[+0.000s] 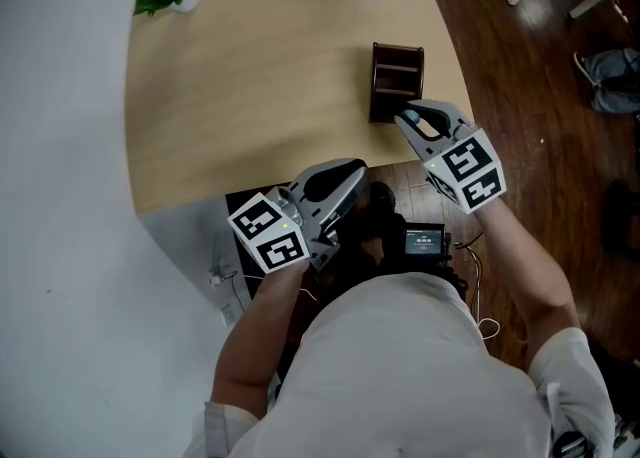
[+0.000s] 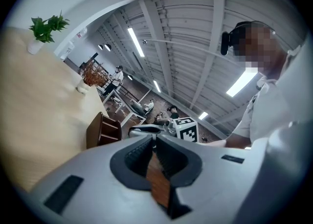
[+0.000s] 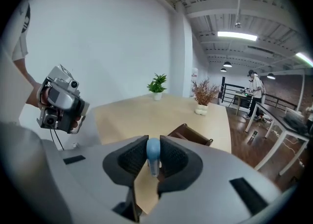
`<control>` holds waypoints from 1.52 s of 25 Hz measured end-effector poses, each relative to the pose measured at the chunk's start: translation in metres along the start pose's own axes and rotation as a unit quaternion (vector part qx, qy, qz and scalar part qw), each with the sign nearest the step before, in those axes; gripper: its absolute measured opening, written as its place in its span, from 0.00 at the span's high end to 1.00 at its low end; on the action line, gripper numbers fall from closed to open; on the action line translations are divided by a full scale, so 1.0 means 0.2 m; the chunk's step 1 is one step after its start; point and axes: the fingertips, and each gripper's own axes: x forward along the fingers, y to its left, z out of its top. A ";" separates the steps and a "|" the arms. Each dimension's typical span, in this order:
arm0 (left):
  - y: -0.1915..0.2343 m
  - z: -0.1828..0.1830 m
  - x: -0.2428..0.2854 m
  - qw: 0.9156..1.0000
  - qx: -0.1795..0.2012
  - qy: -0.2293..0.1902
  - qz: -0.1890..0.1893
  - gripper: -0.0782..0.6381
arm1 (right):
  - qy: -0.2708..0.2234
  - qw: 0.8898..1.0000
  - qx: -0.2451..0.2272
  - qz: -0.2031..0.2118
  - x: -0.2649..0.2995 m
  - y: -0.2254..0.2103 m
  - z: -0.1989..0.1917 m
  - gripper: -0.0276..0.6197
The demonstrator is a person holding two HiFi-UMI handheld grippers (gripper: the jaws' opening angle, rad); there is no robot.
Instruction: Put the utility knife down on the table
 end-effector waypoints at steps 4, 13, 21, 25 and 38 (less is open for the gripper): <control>0.06 -0.01 0.06 1.000 -0.006 0.004 0.003 0.88 | 0.021 0.999 -0.024 0.005 0.12 -0.03 -0.06 0.85; 0.16 -0.03 0.12 1.000 -0.020 0.013 0.016 0.88 | 0.049 0.995 -0.086 0.009 0.30 -0.03 -0.17 0.84; 0.18 -0.06 0.15 0.999 -0.026 0.022 0.016 0.88 | 0.062 0.988 -0.143 0.012 0.39 -0.03 -0.25 0.84; 0.18 -0.06 0.16 0.999 -0.028 0.024 0.017 0.88 | 0.061 0.988 -0.141 0.014 0.37 -0.02 -0.26 0.84; 0.15 -0.08 0.16 0.999 -0.026 0.032 -0.001 0.88 | 0.095 0.984 -0.152 0.017 0.33 0.02 -0.37 0.84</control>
